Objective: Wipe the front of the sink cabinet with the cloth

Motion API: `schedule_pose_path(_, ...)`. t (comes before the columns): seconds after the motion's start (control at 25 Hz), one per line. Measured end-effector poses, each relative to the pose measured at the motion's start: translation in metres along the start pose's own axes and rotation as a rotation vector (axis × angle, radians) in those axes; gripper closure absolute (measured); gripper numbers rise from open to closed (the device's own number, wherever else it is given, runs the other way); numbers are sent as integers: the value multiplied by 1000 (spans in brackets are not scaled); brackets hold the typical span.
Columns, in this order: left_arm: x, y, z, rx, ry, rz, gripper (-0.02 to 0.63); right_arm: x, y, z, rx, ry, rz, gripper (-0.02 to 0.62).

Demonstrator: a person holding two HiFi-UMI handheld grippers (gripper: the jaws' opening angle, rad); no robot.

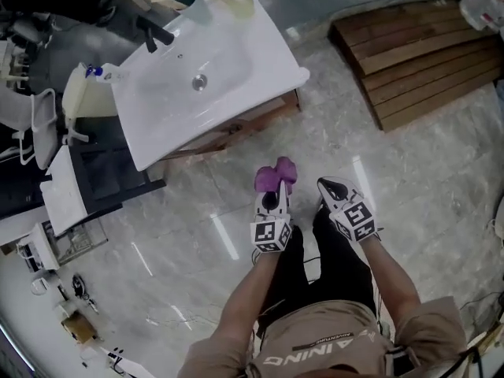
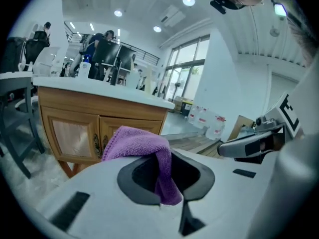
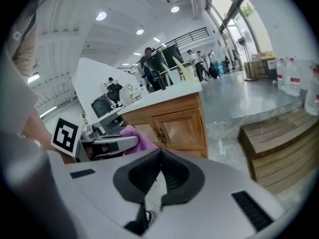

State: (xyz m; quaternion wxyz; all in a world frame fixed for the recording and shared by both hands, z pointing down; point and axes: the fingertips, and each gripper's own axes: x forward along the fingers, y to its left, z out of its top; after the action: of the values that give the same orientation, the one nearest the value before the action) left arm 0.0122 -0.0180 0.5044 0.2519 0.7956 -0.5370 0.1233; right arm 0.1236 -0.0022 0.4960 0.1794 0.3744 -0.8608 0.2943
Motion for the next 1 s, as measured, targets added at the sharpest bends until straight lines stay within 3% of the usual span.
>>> schedule_pose_path(0.24, -74, 11, 50, 75, -34, 2, 568, -25, 73, 38, -113, 0, 69, 584)
schedule_pose_path(0.52, -145, 22, 118, 10, -101, 71, 568, -52, 142, 93, -189, -55, 99, 584)
schedule_pose_path(0.72, -176, 9, 155, 32, -94, 14, 568, -78, 177, 127, -234, -85, 118, 584)
schedule_pose_path(1.0, -221, -6, 203, 109, -135, -79, 568, -105, 218, 167, -217, -157, 107, 584)
